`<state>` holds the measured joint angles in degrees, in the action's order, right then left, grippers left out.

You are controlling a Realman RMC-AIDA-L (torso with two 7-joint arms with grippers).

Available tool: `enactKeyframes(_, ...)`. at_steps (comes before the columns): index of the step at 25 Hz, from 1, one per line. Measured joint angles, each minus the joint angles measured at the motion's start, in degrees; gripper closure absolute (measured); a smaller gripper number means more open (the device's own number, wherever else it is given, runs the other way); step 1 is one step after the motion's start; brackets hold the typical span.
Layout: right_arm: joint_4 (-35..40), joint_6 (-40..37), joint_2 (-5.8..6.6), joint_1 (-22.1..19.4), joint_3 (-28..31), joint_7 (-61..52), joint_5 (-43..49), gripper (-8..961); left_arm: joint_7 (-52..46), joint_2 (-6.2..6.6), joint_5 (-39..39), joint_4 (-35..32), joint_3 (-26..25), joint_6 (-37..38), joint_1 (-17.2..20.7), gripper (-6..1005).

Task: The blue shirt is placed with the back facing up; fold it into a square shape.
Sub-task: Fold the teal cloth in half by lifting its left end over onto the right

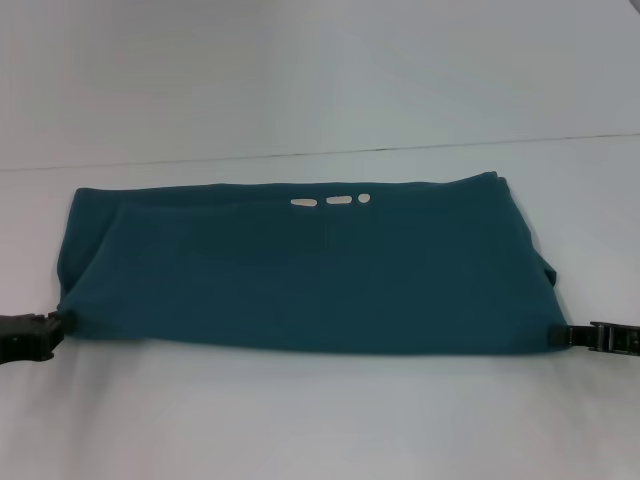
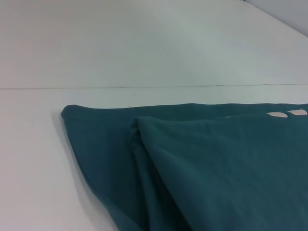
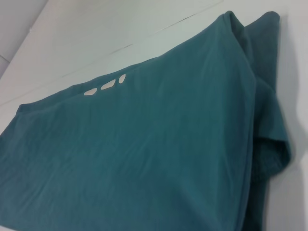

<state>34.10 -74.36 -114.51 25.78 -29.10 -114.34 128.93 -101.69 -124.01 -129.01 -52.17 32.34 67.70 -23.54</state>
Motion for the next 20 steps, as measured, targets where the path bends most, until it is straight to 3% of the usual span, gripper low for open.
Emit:
enactKeyframes(16,0.0,-0.2,0.43,0.1,1.4,0.0,0.0,797,0.0,0.00,0.2,0.0,-0.1,0.9,0.1,994)
enactKeyframes(20,0.1,-3.2,0.88,0.5,2.1,1.4,-0.4,785,0.0,0.11,0.5,-0.1,-0.3,2.9,-0.2,995)
